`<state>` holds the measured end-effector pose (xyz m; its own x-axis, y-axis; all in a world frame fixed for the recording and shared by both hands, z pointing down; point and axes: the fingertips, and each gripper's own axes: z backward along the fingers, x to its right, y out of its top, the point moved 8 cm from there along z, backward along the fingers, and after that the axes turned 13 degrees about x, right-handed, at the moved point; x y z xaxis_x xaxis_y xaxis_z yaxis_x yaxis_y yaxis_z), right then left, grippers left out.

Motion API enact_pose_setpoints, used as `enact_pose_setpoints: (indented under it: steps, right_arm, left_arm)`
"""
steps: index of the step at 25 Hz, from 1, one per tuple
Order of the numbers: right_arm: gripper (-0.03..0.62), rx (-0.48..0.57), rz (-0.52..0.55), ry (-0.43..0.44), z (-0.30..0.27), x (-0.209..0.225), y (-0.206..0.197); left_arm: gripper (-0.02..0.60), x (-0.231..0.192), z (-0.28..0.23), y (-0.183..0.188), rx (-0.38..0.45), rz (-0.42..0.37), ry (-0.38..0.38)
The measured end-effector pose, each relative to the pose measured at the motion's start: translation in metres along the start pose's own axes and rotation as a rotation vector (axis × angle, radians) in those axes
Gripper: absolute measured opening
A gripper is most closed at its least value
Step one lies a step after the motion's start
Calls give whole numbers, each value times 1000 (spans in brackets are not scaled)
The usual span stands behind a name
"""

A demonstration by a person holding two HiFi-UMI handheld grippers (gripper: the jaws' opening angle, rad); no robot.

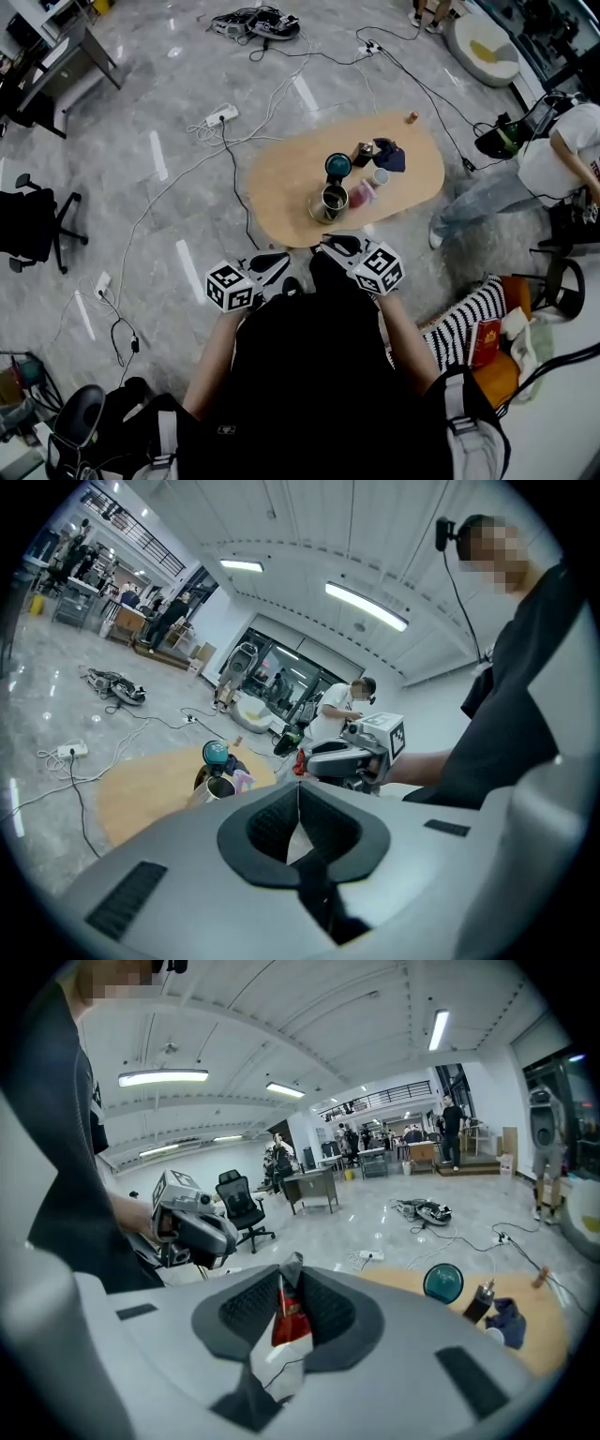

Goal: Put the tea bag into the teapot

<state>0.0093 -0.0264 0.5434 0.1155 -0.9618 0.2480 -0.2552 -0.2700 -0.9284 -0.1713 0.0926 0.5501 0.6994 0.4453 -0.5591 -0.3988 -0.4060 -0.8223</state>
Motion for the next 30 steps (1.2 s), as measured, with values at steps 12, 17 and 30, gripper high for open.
enact_pose_setpoints:
  steps: [12, 17, 30]
  right_arm:
    - [80, -18, -28, -9, 0, 63, 11]
    - [80, -41, -43, -10, 0, 87, 7]
    - [80, -117, -87, 15, -11, 129, -12]
  left_arm:
    - [9, -24, -64, 32, -31, 6, -30]
    - [9, -36, -84, 38, -56, 11, -32]
    - [9, -54, -110, 49, -89, 30, -11]
